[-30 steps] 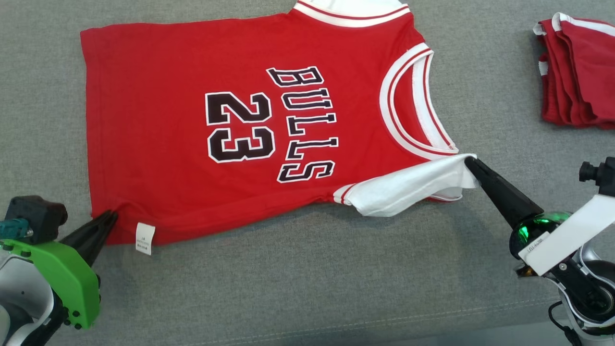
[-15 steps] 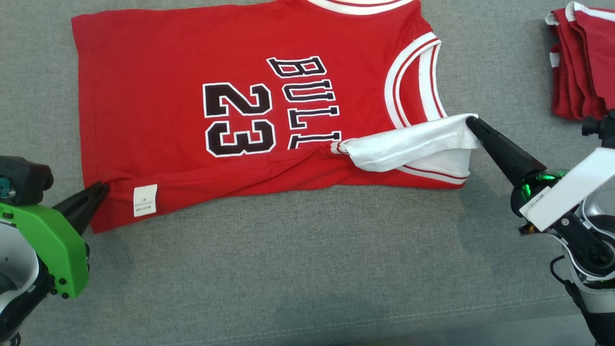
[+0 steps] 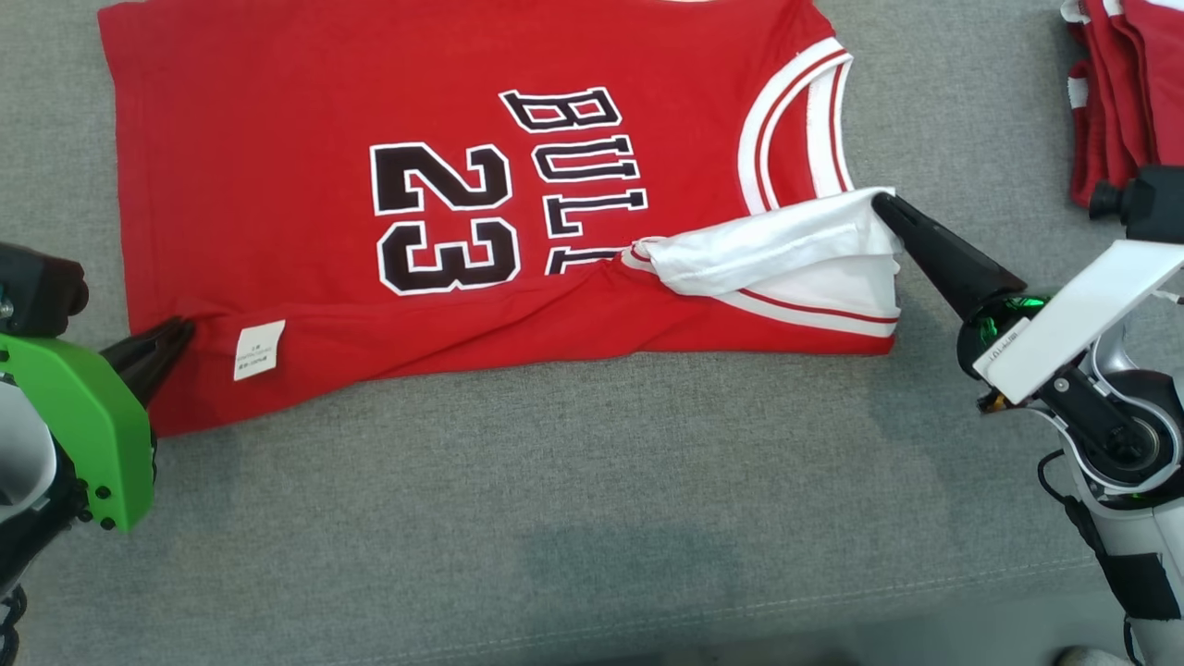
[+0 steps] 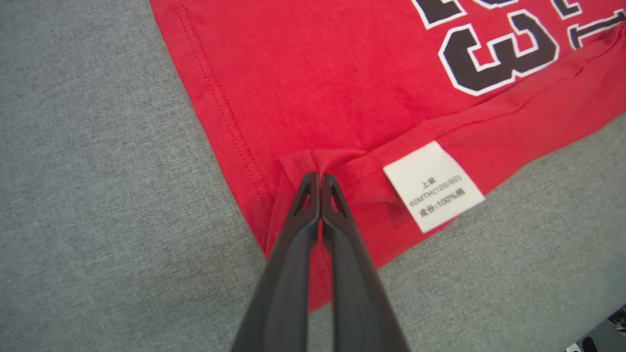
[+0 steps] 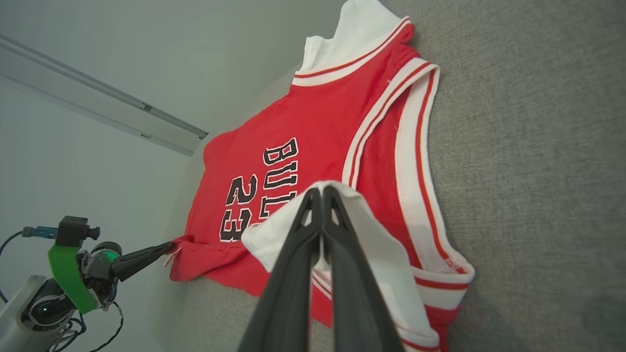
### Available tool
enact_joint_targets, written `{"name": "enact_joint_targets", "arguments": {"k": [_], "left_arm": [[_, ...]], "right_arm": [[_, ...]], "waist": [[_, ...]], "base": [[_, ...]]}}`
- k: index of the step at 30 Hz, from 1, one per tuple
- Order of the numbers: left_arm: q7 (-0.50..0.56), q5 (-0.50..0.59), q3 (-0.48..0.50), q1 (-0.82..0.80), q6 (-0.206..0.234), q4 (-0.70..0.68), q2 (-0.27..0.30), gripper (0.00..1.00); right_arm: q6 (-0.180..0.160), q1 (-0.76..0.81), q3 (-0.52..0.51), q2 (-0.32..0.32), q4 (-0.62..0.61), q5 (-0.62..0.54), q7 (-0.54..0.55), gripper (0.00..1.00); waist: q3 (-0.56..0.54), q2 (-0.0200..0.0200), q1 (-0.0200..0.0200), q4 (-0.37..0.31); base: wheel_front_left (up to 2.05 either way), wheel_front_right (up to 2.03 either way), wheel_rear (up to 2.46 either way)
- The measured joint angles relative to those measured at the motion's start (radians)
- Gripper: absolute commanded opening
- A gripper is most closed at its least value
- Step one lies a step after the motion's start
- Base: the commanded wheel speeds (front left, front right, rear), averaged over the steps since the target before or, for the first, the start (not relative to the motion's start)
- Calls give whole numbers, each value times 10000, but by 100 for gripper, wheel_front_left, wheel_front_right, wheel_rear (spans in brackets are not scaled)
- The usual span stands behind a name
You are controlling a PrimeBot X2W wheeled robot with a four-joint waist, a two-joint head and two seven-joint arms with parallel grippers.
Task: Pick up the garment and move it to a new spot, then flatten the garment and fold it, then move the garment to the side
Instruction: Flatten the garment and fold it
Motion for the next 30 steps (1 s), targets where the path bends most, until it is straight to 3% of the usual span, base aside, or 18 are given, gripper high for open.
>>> {"name": "enact_joint_targets", "arguments": {"k": [9,30], "left_arm": [[527,-196,-69,-481,0,322,-2,0],[606,-8,-81,-1639,-56,884,-107,0]], "right_arm": [[117,-456,247,100,527,-211,-10,0],[265,-1323,435,265,1154,-533,-265,0]], "waist": [[140,0,0,-107],[347,0,0,-161]], "base": [[0,0,0],[0,0,0]]}}
